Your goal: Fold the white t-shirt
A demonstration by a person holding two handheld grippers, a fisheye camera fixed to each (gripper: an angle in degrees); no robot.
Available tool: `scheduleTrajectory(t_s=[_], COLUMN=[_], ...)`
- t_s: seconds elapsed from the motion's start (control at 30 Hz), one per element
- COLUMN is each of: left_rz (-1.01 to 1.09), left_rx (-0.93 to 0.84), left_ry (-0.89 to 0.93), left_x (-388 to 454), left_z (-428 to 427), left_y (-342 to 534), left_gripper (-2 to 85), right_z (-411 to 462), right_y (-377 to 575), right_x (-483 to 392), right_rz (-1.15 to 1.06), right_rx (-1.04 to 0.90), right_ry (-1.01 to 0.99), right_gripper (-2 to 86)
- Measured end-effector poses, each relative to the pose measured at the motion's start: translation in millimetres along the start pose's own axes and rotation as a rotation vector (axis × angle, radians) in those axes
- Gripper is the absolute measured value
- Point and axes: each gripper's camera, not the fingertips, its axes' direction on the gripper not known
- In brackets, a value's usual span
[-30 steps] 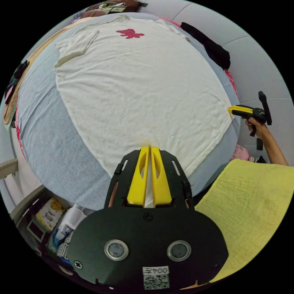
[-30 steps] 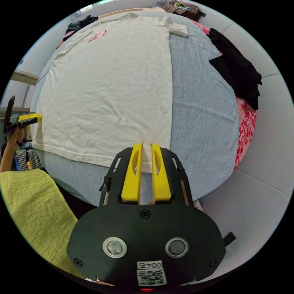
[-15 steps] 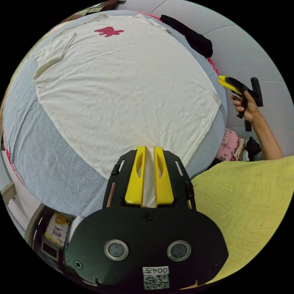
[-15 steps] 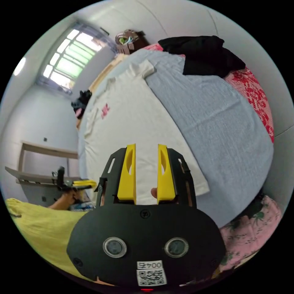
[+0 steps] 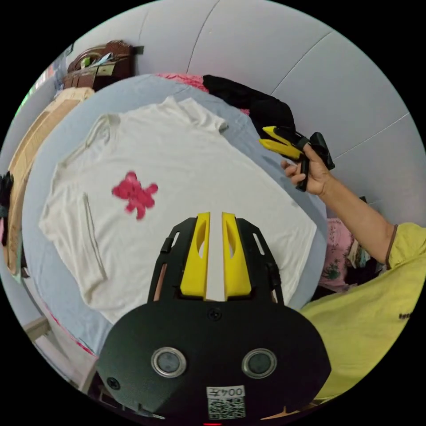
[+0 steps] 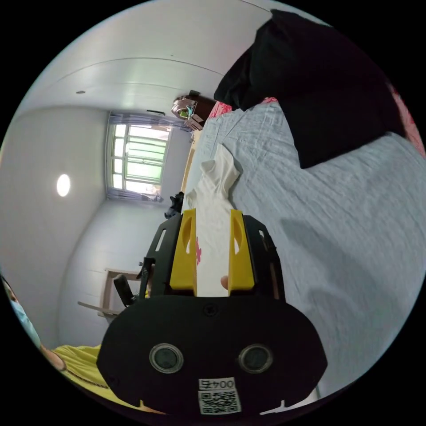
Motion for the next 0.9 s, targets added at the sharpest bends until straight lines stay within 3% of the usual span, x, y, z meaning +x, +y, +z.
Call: scheduleTrajectory(t_s=[0.23,0.5,0.9], left_rz=[0.109,0.208,0.264], left_rx=[0.018,-0.067,-0.114], left_ry=[-0.136,-0.22,-0.22], left_x=[-3,1,7], left_z=[13,82,148], left_y=[-164,-341,-468], left_gripper=[2.5,6.3,8.8], right_z=[21,27,56], right_y=[-77,-124,-167], right_x=[42,66,66], right_rz=[0.155,0.23,0.225], right_rx=[-0.019,-0.005,-0.037], right_ry=[-0.094,-0.093,-0.1], right_gripper=[13.2,13.3,13.6])
